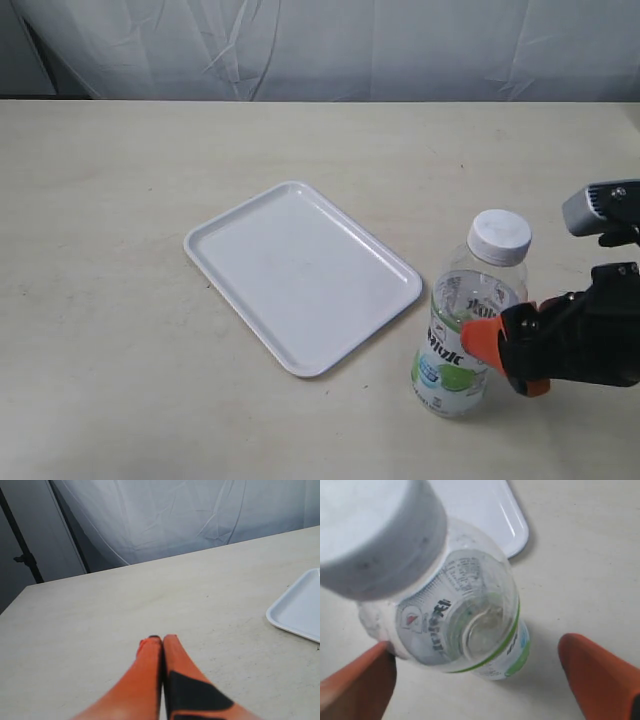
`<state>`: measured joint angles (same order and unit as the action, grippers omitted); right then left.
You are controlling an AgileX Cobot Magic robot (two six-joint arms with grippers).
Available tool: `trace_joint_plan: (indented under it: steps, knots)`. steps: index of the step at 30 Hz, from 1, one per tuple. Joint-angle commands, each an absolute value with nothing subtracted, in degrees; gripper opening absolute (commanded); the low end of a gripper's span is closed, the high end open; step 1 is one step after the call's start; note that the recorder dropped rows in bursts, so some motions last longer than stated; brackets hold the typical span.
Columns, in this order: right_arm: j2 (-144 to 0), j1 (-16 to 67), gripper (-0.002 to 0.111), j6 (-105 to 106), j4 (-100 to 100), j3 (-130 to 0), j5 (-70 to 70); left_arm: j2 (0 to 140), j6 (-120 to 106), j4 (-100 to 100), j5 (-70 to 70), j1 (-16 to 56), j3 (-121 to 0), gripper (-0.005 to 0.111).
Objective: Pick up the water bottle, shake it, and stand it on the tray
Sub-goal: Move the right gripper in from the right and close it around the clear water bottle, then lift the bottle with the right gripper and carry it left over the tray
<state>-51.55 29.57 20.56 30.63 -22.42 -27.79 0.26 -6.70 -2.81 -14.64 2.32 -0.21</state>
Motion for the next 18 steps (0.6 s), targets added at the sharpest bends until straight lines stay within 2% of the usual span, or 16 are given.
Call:
trace_joint_plan:
  steps: [1, 8, 18]
  knots:
    - [-54.3, 29.8, 0.086, 25.6, 34.3, -22.1, -26.7, 0.0, -6.5, -2.7, -14.1, 2.5, 0.0, 0.000]
    - [-56.6, 29.8, 0.086, 39.0, 45.7, -22.1, -26.2, 0.0, -6.5, -2.7, -14.1, 2.5, 0.0, 0.000]
    - [-60.4, 31.1, 0.086, 44.4, 48.3, -22.0, -20.5, 0.0, -6.5, -2.7, -14.1, 2.5, 0.0, 0.000]
